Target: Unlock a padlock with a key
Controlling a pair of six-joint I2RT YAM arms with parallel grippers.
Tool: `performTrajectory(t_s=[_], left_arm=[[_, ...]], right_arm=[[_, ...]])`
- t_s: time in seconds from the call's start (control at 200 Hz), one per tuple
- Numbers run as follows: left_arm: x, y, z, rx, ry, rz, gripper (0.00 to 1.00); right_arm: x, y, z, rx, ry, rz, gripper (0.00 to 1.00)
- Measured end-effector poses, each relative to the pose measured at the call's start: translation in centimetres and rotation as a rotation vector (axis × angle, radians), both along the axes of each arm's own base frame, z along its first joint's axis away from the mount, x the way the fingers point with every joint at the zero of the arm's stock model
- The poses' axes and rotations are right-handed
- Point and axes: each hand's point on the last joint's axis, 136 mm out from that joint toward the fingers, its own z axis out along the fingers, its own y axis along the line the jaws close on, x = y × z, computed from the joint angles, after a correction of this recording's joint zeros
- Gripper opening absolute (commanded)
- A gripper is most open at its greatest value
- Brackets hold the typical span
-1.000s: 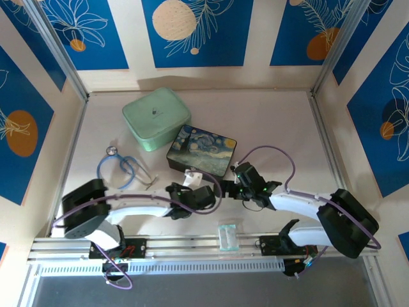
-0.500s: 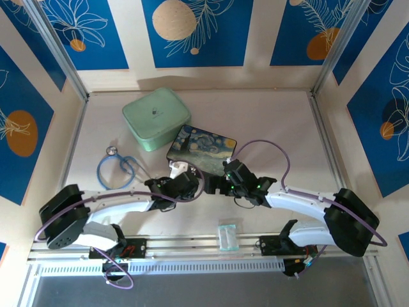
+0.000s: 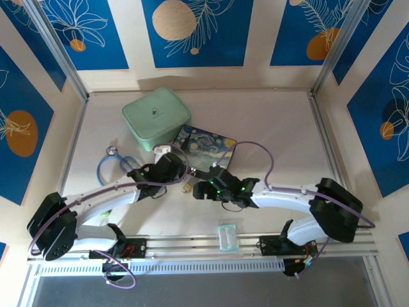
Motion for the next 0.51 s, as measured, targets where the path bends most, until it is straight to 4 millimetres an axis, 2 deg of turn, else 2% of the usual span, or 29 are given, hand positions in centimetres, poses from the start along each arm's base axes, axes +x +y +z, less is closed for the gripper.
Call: performTrajectory(t_s=[0.12, 0.22, 0.375, 0.505], left_arm=[[2.2, 1.0, 1.5, 0.006, -0.038, 0.029, 0.75], [3.6, 1.4, 1.9, 0.021, -0.049, 0.035, 0.76], [5.4, 1.4, 1.6, 0.044, -0.057, 0.030, 0.76], [6.4, 1.3, 0.9, 0.059, -0.059, 0.031, 0.76]], right_arm=[[1.5, 2.5, 0.1, -0.014, -0.019, -0.010, 0.80], [2.7, 3.8, -0.7, -0.050, -0.025, -0.023, 0.75], [3.5, 4.3, -2.2, -0.105, -0.022, -0.031, 0.68], [3.7, 4.4, -2.7, -0.123, -0.026, -0.027, 0.62]])
